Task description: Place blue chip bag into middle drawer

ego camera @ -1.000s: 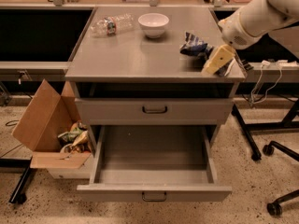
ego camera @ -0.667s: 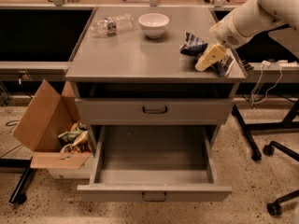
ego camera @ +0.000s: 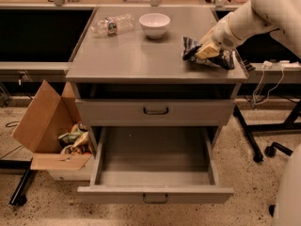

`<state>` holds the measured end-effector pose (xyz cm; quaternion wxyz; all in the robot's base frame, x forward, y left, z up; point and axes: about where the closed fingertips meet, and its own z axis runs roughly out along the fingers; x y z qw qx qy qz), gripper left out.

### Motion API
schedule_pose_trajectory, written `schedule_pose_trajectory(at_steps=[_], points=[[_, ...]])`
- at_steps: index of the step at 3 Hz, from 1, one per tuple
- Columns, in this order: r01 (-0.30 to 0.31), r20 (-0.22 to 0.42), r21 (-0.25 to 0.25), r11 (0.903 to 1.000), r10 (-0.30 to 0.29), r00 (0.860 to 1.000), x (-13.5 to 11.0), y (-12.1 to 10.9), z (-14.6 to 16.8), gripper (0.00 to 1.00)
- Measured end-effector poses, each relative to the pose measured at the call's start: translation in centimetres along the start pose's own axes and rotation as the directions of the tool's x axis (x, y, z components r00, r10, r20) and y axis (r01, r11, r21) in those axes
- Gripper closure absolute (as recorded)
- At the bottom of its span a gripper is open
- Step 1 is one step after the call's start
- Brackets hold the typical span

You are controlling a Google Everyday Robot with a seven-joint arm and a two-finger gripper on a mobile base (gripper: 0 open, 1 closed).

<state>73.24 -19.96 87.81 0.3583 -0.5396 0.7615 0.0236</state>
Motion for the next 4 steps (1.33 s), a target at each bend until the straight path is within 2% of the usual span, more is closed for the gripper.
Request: schedule_pose_trajectory(at_steps=[1,2,3,4], points=[[0.034,0.046,0.002,0.9994,-0.034,0.998,-1.3,0.9,-1.3,0.88],[0.064,0.089,0.011,0.9979,-0.065,0.994,-3.2,3.2,-4.5,1.0],[0.108,0.143,0.01,0.9941,-0.108,0.984,-5.8,6.3,-8.2,1.0],[0.108,0.143,0.01,0.9941,-0.108,0.984,-5.8,6.3,-8.2,1.0]])
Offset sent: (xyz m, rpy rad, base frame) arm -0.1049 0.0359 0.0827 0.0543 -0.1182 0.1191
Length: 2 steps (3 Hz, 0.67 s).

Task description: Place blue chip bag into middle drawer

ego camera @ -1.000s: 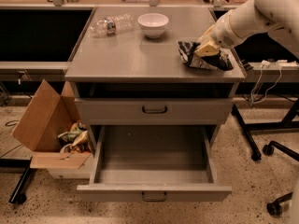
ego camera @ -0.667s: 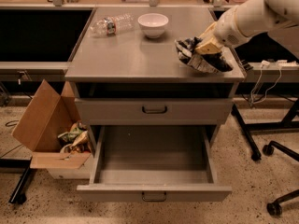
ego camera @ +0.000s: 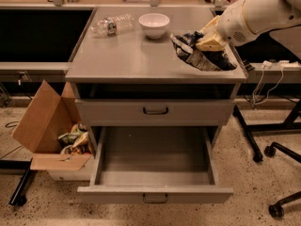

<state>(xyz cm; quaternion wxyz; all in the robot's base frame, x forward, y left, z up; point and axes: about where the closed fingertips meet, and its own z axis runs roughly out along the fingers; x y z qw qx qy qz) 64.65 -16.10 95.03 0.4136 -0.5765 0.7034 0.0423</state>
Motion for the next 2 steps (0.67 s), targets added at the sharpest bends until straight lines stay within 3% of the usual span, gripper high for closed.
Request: schedule_pose_trajectory(at_steps=[1,2], points=[[0.037,-0.026,-0.059,0.9976,-0.039,0.999,1.5,2.7,0.7,1.0],[0.104,-0.076,-0.163,0.9811,-0.117,0.99,3.9,7.9,1.2,1.0]])
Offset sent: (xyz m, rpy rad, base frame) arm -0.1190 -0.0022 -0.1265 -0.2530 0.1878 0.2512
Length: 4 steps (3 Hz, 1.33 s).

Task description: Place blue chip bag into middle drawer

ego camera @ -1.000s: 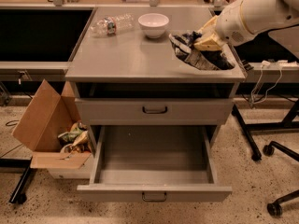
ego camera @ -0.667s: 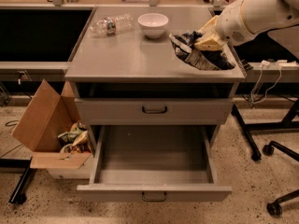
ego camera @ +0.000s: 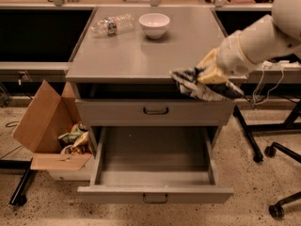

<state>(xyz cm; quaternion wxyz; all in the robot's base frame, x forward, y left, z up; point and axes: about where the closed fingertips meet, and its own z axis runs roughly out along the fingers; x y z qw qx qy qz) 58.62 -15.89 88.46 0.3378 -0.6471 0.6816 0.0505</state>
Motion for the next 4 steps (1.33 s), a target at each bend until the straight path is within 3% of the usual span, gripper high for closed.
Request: schedule_pose_trajectory(at_steps=[1,3,4], points=[[0.011,-0.117,-0.14,0.9901,-0.027,0.993,4.7,6.3,4.2,1.0],[-0.003,-0.109,-0.161,0.987,-0.015,0.994,5.6,7.1,6.0,1.0],[-0.009,-0.077,-0.207,0.9783,-0.007,0.997,8.1,10.1,10.9,1.0]])
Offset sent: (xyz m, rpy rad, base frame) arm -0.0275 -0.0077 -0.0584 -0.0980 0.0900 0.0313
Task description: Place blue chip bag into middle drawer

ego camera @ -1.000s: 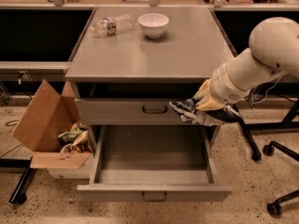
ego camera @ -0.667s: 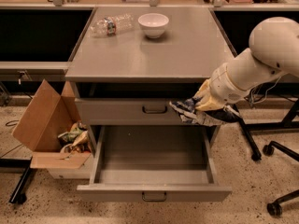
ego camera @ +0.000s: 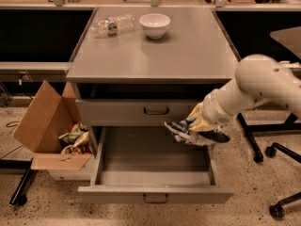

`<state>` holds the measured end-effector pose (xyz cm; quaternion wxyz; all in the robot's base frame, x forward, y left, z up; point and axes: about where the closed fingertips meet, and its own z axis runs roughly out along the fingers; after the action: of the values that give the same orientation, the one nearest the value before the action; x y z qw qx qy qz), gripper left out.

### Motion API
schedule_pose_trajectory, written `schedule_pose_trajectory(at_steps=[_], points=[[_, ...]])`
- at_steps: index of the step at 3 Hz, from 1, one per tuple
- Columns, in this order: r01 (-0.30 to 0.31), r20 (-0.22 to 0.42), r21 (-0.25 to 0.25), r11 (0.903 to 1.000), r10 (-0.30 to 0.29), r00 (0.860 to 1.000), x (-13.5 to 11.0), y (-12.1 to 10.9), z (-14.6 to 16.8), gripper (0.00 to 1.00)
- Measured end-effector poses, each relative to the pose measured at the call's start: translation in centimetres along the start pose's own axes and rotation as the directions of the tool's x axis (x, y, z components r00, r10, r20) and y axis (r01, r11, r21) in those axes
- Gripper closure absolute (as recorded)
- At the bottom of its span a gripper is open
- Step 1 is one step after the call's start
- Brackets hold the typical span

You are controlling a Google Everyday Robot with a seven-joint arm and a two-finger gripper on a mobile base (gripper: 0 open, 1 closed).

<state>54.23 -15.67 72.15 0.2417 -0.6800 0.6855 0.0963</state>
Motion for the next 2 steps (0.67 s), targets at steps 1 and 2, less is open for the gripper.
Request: schedule_pose_trajectory(at_steps=[1,2], points=[[-0.014,0.052,-0.022,0.9997,0.015,0.999,2.4,1.7,6.1,1.0],[-0.051,0.1,-0.031,0.9982,0.054,0.994,4.4,2.7,11.4,1.0]])
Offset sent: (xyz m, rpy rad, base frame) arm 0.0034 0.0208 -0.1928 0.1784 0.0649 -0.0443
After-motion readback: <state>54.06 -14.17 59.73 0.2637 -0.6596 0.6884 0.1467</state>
